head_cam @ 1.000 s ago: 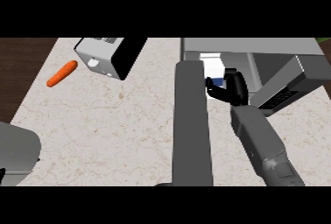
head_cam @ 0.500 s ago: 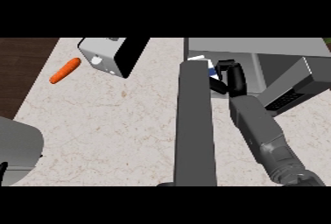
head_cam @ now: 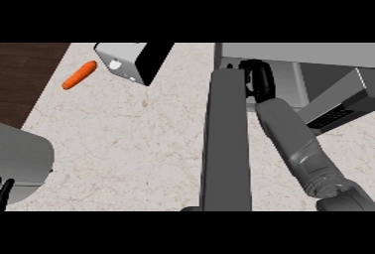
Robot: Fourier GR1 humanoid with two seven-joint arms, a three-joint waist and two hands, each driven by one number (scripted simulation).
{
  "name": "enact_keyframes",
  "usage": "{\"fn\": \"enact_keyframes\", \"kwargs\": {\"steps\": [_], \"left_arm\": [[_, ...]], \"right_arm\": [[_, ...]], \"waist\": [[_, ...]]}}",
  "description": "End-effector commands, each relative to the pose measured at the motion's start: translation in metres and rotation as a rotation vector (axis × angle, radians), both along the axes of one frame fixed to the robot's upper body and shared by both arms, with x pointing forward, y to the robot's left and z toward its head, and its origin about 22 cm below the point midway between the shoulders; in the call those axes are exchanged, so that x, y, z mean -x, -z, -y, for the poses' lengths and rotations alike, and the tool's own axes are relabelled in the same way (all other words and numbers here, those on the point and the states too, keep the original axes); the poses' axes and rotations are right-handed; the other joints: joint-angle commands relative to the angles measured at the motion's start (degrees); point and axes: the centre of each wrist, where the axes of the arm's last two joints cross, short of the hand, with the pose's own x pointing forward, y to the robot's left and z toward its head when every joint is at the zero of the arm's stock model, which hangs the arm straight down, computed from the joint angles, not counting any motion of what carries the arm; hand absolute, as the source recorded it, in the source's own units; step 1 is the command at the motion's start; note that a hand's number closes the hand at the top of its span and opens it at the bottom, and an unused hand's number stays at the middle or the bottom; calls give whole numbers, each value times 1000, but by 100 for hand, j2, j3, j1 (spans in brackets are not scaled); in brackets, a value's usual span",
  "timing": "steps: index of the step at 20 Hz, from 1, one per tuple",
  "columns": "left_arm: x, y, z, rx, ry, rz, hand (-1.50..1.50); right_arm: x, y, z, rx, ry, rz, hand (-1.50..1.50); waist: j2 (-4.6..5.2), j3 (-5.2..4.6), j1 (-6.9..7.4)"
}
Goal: Pick up the milk, place it into the microwave and close the microwave
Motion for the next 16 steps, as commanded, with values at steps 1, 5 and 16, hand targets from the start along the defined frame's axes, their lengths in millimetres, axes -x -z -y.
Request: {"fn": "enact_keyframes", "kwargs": {"steps": [1,5,16], "left_arm": [[-17,2,5,-1,23,6,-150],[-11,1,6,6,14,4,-150],[-20,5,2,-8,48,3,-150]], "right_arm": [[-13,-24,-3,56,107,38,150],[-9,-15,20,36,181,33,150],[0,-1,59,67,258,-4,150]], "waist": [[45,-2,6],[63,10,49],[183,21,211]]}}
